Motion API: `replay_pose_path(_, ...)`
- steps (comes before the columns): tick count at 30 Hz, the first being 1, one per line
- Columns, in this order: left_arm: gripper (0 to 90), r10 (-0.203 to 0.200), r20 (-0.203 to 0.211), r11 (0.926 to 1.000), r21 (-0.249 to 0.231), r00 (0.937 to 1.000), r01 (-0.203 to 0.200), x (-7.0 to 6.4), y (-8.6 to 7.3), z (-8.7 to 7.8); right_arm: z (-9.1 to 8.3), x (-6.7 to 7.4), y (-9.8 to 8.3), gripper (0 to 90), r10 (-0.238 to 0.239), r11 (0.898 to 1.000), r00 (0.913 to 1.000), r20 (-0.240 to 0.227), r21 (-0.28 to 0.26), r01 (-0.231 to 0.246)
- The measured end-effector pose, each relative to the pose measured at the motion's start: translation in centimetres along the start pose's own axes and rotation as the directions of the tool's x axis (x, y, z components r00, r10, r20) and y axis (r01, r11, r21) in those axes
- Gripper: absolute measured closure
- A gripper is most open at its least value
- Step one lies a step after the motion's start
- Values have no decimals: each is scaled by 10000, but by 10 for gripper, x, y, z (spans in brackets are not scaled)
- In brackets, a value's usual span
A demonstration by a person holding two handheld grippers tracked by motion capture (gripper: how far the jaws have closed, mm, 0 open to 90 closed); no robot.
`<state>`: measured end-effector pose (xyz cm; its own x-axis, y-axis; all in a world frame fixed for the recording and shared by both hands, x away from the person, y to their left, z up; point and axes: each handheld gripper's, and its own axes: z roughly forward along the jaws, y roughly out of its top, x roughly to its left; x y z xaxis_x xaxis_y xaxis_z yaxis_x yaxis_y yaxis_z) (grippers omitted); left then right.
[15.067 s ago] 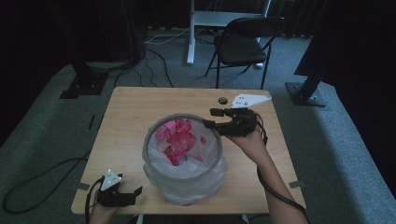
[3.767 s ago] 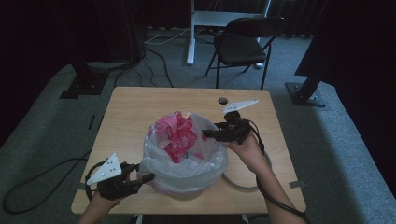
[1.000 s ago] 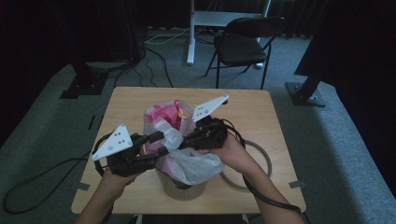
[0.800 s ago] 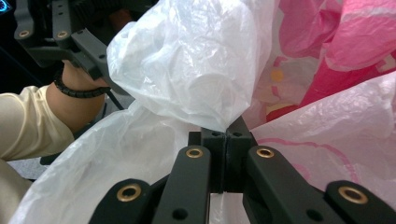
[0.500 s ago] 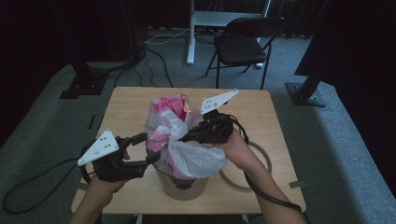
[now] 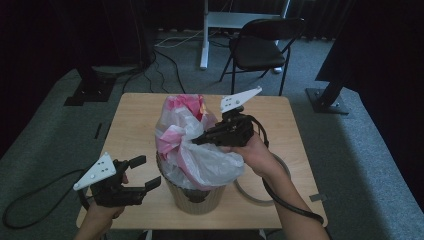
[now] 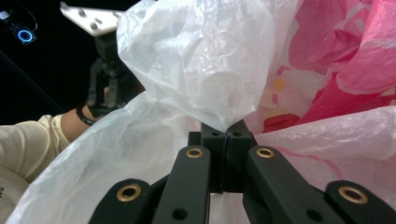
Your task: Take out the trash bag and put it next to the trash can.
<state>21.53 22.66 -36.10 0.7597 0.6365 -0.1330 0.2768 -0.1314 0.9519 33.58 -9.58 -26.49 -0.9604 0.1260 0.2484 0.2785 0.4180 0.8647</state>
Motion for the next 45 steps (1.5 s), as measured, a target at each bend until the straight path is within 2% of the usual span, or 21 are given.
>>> replay_pose_path(3, 112, -15, -154, 9998, 200, 9999, 18, 3, -11, -1, -4, 0, 3, 898, 56, 9999, 10000, -41, -130, -56)
replay_pose_path(5, 109, -65, -189, 9996, 255, 9998, 70, 6, -18, -1, -7, 0, 5, 898, 8, 9998, 10000, -35, -192, -9)
replay_pose_path(10, 94, 1, -501, 9963, 854, 9987, 42, 10, -34, 1, -16, 3, 14, 898, -120, 9994, 9999, 15, -337, 120)
replay_pose_path(11, 74, -13, -562, 9956, 935, 9984, 66, 10, -37, 3, -18, 3, 16, 898, -153, 9992, 9999, -10, -376, 152)
replay_pose_path(12, 7, 8, -601, 9935, 1134, 9982, 60, 10, -41, 5, -20, 4, 18, 898, -168, 9989, 9999, -33, -449, 166)
replay_pose_path(14, 0, 135, -1173, 9924, 1228, 9930, 10, 10, -49, 7, -25, 5, 21, 899, -197, 9981, 9998, -25, -576, 196)
replay_pose_path(17, 0, 158, -1524, 9926, 1216, 9882, 28, 13, -62, 9, -34, 5, 26, 898, -218, 9964, 9997, -132, -825, 206)
replay_pose_path(19, 0, 214, -1998, 9933, 1159, 9796, 20, 15, -72, 11, -41, 6, 30, 898, -266, 9949, 9995, -158, -974, 249)
replay_pose_path(23, 0, -132, -2165, 9895, 1375, 9762, 439, 25, -98, 18, -56, 8, 41, 898, -336, 9913, 9993, -186, -1281, 310)
replay_pose_path(26, 0, -62, -2678, 9839, 1705, 9635, 537, 32, -116, 23, -70, 10, 49, 898, -436, 9859, 9988, -237, -1624, 392)
replay_pose_path(28, 0, -168, -2948, 9810, 1798, 9554, 727, 38, -126, 25, -79, 11, 54, 898, -462, 9813, 9984, -316, -1883, 394)
replay_pose_path(29, 0, -271, -2963, 9794, 1832, 9547, 847, 41, -131, 26, -84, 11, 57, 898, -481, 9785, 9984, -309, -2020, 409)
replay_pose_path(32, 0, -475, -3180, 9720, 2038, 9469, 1172, 48, -143, 29, -99, 13, 65, 898, -551, 9715, 9983, -199, -2318, 490)
replay_pose_path(36, 0, -484, -3522, 9632, 2312, 9347, 1370, 56, -156, 31, -122, 17, 80, 898, -552, 9601, 9985, 38, -2743, 541)
replay_pose_path(40, 0, -498, -3624, 9535, 2603, 9307, 1523, 61, -164, 34, -149, 22, 96, 898, -601, 9464, 9971, 462, -3150, 716)
replay_pose_path(42, 0, -576, -3506, 9485, 2730, 9348, 1608, 62, -166, 35, -161, 23, 102, 898, -571, 9411, 9954, 773, -3286, 795)
replay_pose_path(45, 0, -565, -3438, 9481, 2758, 9373, 1583, 62, -167, 35, -177, 21, 106, 898, -364, 9380, 9913, 1264, -3379, 775)
